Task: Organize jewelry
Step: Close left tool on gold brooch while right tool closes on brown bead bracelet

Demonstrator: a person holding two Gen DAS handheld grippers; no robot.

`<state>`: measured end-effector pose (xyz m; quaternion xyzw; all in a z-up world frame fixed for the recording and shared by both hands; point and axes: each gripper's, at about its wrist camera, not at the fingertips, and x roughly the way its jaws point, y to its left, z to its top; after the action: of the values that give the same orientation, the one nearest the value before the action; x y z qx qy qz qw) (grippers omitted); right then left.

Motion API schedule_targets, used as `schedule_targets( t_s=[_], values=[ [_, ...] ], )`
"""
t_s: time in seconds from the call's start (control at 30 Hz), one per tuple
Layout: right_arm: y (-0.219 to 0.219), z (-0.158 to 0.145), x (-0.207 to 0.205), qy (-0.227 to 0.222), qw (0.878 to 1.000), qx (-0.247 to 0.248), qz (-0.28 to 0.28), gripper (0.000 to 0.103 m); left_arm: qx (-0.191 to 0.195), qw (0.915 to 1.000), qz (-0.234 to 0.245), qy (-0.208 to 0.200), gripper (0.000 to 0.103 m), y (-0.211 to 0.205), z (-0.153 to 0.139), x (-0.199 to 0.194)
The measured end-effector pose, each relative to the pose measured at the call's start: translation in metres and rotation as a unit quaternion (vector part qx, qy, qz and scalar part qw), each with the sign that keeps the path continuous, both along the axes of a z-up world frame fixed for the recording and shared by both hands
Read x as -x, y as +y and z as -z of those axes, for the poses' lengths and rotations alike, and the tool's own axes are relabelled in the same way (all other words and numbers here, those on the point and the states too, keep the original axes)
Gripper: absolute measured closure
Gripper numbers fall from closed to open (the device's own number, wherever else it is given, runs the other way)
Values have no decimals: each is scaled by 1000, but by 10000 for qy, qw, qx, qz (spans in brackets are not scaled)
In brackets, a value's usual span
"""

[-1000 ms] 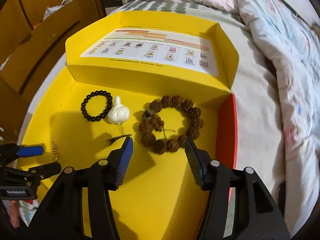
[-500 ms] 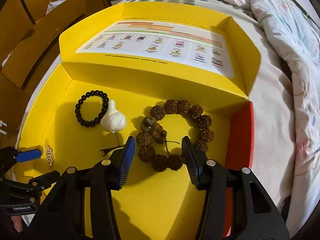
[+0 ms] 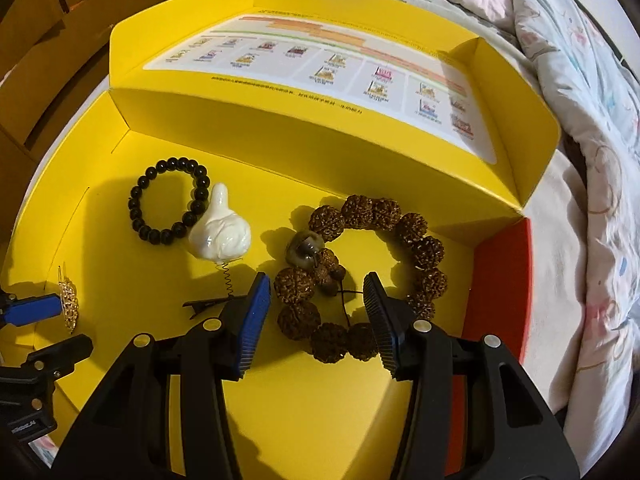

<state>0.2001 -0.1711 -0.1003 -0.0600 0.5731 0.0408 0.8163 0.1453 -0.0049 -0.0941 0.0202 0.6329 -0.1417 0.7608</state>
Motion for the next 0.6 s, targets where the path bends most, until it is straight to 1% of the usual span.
schedule_targets(
  t_s=[0.1, 0.33, 0.43, 0.5, 0.6],
  values=[
    [-3, 1, -1, 2, 9999, -118, 43, 51, 8, 10000, -17, 18, 53, -1, 0, -1],
    [-9, 2, -3, 23, 9994, -335, 107, 51, -39, 9999, -103, 74, 53, -4, 0, -3],
    [-8, 2, -3, 27, 9994, -336, 116, 51, 11, 10000, -58, 49, 53, -4, -3, -1],
    [-7, 2, -3, 24, 9993, -340, 125, 51, -57, 10000, -56, -3, 53, -4, -4, -1],
    [-8, 2, -2, 21, 9991, -372, 180, 51, -118, 9998, -137, 90, 55, -2, 3, -1]
  ],
)
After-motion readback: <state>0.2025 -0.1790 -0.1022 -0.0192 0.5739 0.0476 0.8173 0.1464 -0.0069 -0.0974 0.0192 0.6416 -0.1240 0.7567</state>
